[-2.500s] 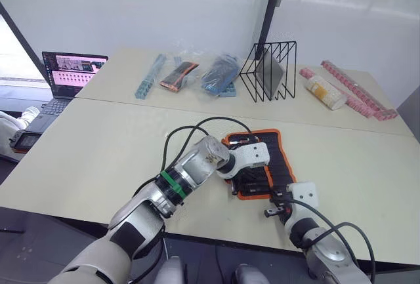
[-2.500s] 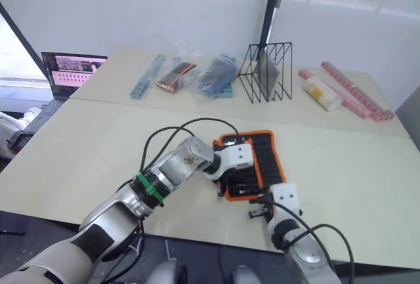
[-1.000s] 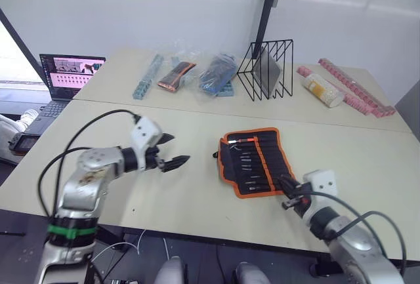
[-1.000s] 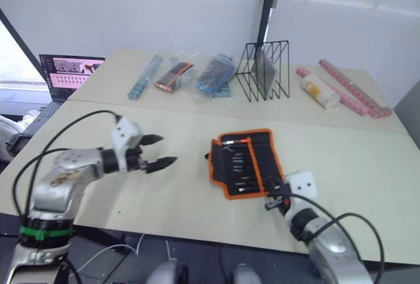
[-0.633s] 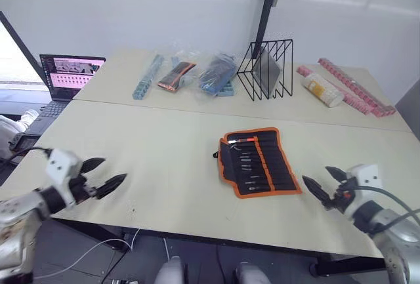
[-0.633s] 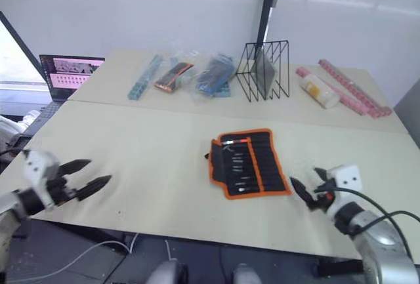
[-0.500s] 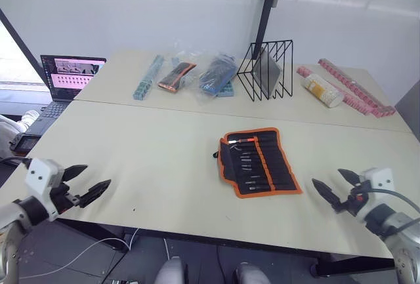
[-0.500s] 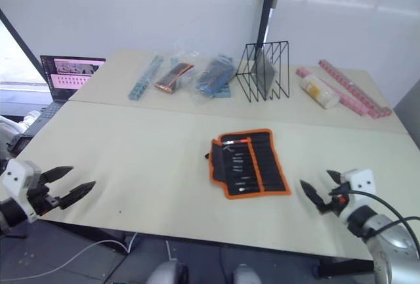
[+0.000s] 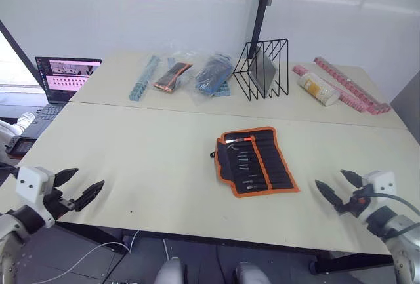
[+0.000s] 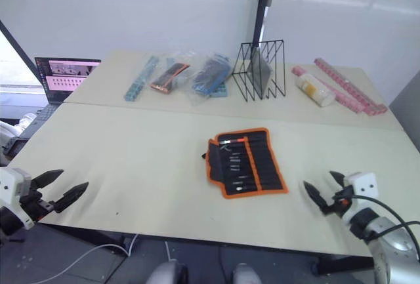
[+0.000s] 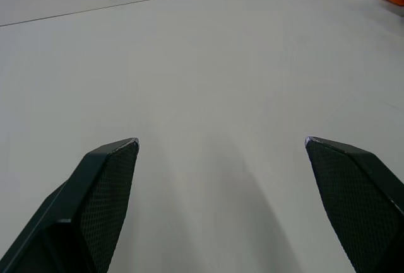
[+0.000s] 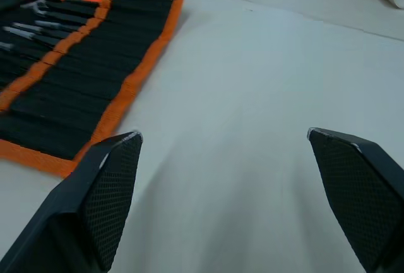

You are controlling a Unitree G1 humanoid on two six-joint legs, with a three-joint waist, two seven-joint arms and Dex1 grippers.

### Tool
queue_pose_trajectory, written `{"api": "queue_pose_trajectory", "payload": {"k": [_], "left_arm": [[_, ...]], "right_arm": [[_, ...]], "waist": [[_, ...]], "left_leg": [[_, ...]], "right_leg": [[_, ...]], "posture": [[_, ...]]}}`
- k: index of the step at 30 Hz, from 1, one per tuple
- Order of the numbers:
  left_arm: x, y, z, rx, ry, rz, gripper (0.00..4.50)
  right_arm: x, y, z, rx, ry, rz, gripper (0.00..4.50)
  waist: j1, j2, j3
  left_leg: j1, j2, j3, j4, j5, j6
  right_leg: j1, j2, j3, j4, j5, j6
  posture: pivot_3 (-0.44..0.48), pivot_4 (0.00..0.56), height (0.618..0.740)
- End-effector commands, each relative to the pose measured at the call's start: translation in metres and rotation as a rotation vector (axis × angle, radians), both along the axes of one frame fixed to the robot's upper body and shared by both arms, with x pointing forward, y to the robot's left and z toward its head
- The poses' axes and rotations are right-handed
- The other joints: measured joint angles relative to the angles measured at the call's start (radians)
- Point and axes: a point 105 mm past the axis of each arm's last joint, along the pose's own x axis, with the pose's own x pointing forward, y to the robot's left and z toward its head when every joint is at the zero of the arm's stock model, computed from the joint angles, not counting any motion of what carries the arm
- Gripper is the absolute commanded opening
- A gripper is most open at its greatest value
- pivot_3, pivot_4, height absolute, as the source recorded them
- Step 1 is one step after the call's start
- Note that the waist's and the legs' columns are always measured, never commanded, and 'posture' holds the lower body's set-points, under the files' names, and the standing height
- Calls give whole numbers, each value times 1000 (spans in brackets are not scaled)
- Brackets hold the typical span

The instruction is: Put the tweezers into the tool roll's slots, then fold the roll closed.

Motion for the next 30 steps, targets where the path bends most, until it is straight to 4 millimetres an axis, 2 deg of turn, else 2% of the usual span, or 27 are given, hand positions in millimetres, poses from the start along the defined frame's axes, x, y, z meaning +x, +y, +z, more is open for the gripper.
{"api": "queue_pose_trajectory", "payload": {"k": [1, 6, 10, 13, 16, 26, 27, 28, 29, 30], "left_arm": [[4, -21, 12, 38, -71, -84, 4500], [13, -49, 15, -15, -72, -211, 4500], [20, -61, 25, -34, -101, -263, 4500], [21, -69, 27, -33, -105, -297, 4500], [20, -79, 28, -32, -95, -344, 4500], [19, -100, 30, -40, -71, -441, 4500], [19, -103, 29, -38, -67, -454, 4500], [18, -105, 29, -35, -64, -464, 4500], [18, -107, 29, -31, -61, -475, 4500], [18, -109, 29, -28, -57, -485, 4500]], "right_arm": [[-3, 42, 22, 26, -64, 78, 4459], [-9, 108, 33, 92, -81, 166, 4459], [-7, 133, 28, 124, -53, 138, 4459], [-11, 151, 23, 118, -31, 184, 4459], [-14, 165, 21, 92, -29, 246, 4459], [-15, 195, 15, -3, -72, 367, 4459], [-14, 198, 15, -5, -82, 371, 4459], [-13, 201, 15, -14, -92, 372, 4459], [-10, 203, 14, -19, -96, 375, 4459], [-8, 206, 13, -27, -102, 376, 4459]], "waist": [[1, 0, 0], [0, 0, 0], [1, 0, 0], [0, 0, 0], [0, 0, 0], [0, -1, 0], [4, -4, -1], [6, -6, -2], [12, -9, -3], [19, -14, -6]], "left_leg": [[0, 0, 0, 0, 0, 0], [0, 2, -1, 0, 0, 0], [0, 2, 0, 0, 0, 0], [0, 2, 0, 0, 0, 0], [0, 2, 0, 0, 0, 0], [0, 2, 0, 0, 0, 0], [1, 4, 5, 0, 0, 0], [1, 10, 17, 0, -1, -2], [1, 13, 30, 0, -1, -3], [4, 27, 52, 0, -3, -6]], "right_leg": [[0, 0, 0, 0, 0, 0], [-2, 1, 0, 0, 0, 0], [-2, 1, 0, 0, 1, -1], [-3, 1, 0, 0, 1, -1], [-3, 1, 0, 0, 1, -1], [-3, 1, -1, 1, 1, -1], [-7, 2, 1, 2, 1, -2], [-20, 2, 3, 5, 3, -5], [-26, 2, 4, 6, 4, -6], [-39, 2, 6, 9, 9, -11]], "posture": [[0, 150, 684], [0, 150, 684], [0, 150, 684], [0, 150, 684], [0, 150, 684], [0, 150, 685], [0, 150, 685], [0, 150, 685], [0, 150, 685], [0, 150, 685]]}}
